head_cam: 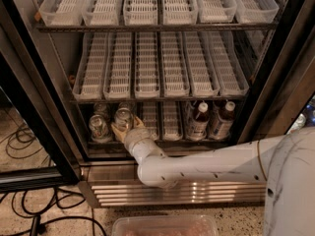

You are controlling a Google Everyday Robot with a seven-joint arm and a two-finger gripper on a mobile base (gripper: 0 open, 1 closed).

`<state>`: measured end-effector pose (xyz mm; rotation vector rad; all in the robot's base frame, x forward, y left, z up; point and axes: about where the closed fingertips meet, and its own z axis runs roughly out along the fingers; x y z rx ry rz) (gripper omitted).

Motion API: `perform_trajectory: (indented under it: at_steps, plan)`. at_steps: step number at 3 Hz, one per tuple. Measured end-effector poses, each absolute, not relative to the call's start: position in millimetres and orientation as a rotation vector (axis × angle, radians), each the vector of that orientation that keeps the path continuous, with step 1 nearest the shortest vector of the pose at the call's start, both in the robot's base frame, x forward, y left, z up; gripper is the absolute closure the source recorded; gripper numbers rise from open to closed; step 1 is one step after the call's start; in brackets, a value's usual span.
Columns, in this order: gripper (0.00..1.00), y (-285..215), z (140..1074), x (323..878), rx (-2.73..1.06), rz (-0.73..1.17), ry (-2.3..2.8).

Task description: Pick 7up can from bottom shelf of fridge

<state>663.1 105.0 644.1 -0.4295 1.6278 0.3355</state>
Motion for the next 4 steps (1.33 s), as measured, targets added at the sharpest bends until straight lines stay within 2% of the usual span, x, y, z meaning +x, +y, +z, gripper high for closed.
perform_trajectory:
  at_steps: [1,2,4]
  plan:
    - [1.0,106,655,656,-0.498,0.368,1.657]
    - [1.0,89,669,645,-0.604,0.384,1.675]
    - [1.0,37,704,648,-0.55,0.529,1.69]
